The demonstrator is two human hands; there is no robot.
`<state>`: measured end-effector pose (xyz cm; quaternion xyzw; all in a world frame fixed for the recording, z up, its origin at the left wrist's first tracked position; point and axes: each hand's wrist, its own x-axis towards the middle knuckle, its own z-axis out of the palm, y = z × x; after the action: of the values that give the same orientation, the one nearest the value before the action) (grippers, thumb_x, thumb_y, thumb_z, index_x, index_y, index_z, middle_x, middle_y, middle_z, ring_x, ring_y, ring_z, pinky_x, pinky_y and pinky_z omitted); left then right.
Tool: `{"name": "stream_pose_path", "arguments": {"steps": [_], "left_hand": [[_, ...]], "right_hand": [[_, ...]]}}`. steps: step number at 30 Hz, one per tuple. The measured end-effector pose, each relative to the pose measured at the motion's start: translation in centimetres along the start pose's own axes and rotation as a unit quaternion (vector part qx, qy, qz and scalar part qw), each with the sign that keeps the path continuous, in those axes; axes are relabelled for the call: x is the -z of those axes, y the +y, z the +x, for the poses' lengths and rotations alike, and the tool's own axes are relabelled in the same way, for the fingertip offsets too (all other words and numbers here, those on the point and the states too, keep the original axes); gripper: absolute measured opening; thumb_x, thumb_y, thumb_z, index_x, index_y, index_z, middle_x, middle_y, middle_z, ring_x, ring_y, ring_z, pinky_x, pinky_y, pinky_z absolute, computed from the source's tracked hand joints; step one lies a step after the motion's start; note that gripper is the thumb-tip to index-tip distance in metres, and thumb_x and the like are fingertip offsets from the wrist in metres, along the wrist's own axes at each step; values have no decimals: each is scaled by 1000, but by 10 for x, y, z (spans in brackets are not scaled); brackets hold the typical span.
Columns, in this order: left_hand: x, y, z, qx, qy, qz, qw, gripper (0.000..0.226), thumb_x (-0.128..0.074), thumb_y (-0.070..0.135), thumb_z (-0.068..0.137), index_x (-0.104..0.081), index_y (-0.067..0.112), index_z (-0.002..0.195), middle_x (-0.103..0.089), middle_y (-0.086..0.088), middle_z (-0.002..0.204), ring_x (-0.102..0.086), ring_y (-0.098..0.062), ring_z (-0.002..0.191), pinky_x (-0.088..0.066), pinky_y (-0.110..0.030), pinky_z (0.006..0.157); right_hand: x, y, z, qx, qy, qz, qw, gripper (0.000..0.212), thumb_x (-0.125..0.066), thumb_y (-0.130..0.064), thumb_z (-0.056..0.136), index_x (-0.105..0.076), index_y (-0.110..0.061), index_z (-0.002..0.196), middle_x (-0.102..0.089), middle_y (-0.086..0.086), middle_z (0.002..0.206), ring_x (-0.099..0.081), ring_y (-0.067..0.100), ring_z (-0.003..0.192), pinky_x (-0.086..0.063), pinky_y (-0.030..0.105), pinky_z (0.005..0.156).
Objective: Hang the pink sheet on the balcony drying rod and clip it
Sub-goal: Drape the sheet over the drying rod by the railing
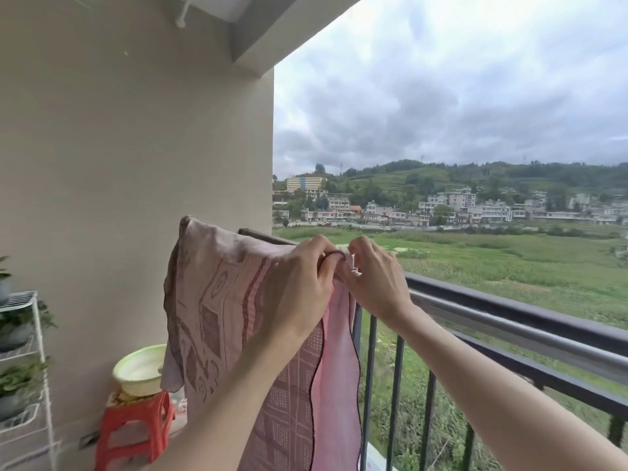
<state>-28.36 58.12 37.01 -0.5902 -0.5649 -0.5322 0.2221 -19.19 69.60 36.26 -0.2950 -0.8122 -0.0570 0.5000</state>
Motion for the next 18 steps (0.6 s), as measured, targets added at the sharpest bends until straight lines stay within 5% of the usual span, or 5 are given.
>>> {"name": "stream_pose_path", "arguments": {"steps": [6,10,14,18], "left_hand": [[9,51,-21,16,-15,8,1000,11,-55,25,89,-56,23,79,-49,16,64,-47,-2,56,-42,-28,60],[17,81,-25,-2,-24,12,1000,12,-53,28,91,-59,22,82,-59,11,69,-47,-1,53,-31,-17,48],[23,95,-20,-16,-42,20,999,11,-53,29,91,-61,25,84,-63,12,76,-52,0,59,-31,-12,46],[11,102,-26,-9,-55,32,998,11,-58,29,89,-68,25,91,-65,9,86,-55,-5,70,-30,-8,52]], "right_hand": [[37,-2,-11,-45,5,7,999,16,-51,-10,83,-47,-9,98,-61,10,99,-55,28,83,-35,34,71],[58,10,-5,-113,31,4,993,18,-46,-9,85,-54,-8,102,-62,11,103,-56,29,92,-45,42,81],[81,31,-5,-87,23,-50,995,25,-42,-12,91,-62,-7,105,-64,11,108,-58,29,98,-48,39,81],[128,56,-11,-138,-19,-118,983,25,-43,1,86,-67,-4,89,-69,14,87,-63,28,77,-50,33,64]]}}
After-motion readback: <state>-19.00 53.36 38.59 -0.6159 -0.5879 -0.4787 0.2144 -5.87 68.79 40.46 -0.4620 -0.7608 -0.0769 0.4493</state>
